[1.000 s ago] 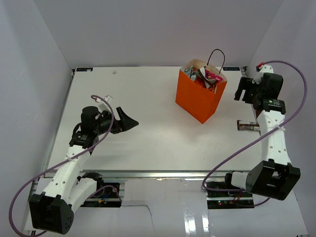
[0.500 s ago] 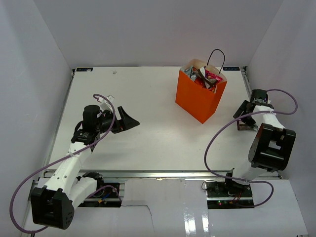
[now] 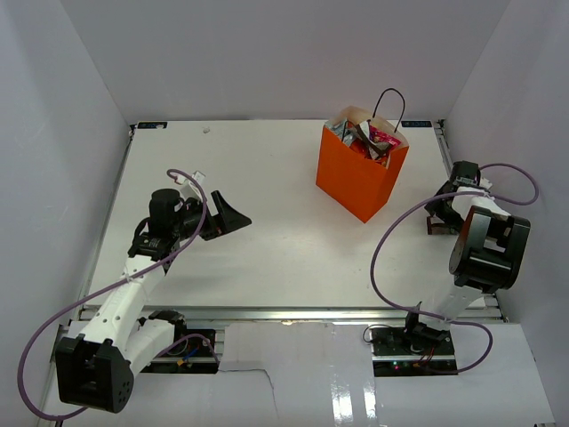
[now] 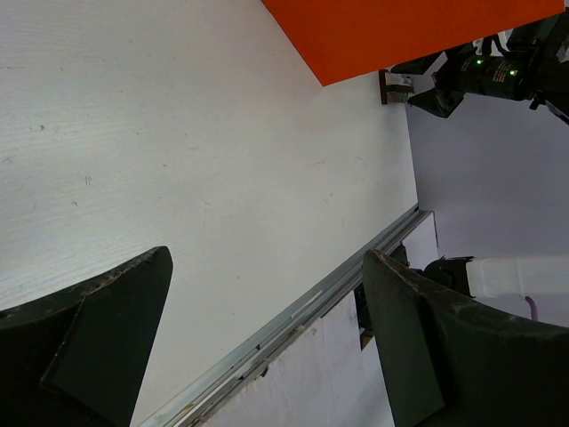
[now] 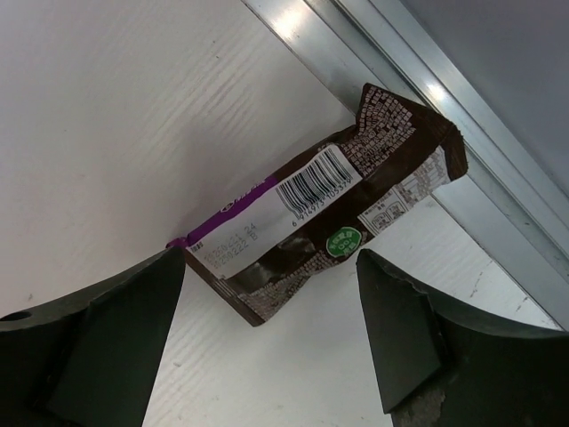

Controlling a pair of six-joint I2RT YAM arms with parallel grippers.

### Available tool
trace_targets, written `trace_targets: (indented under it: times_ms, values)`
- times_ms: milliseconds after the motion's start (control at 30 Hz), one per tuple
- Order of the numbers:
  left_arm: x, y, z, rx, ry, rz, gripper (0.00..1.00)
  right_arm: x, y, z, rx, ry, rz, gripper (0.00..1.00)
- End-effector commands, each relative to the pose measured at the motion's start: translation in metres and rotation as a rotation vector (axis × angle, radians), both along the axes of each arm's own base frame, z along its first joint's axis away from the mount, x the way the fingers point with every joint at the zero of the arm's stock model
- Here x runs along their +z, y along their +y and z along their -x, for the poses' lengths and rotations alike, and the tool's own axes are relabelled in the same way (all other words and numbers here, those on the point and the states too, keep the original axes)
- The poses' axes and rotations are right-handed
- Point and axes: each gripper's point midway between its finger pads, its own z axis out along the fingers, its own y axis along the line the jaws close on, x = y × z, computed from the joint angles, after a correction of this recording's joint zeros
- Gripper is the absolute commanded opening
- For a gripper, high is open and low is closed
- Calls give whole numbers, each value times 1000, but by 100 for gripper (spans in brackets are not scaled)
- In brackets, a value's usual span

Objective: Place the snacks into the paper bag

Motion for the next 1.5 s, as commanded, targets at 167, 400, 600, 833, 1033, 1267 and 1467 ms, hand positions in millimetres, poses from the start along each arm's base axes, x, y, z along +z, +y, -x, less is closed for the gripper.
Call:
trace_targets:
  times_ms: [167,400,600,833,1033,1267,1467]
  values:
    - [22,-3,-8,-11,-49,13,98,-17,-3,-13,-56,-14,-5,80]
    - [18,-2,-6,-8,-42,11,98,-33,10,-11,19,-10,-56,50]
    - [19,-1,-4,-3,-51,9,98,-31,18,-10,99,-20,-67,29]
    - [19,-1,0,-5,-65,14,98,24,42,-24,355,-160,27,18]
    - [24,-1,1,-9,-86,21,98,113,71,-43,723,-410,164,11]
    - [26,-1,6,-17,-106,22,98,243,131,-44,1187,-730,308,8]
    - [28,-1,8,-25,-118,21,98,325,183,-35,1433,-883,415,8]
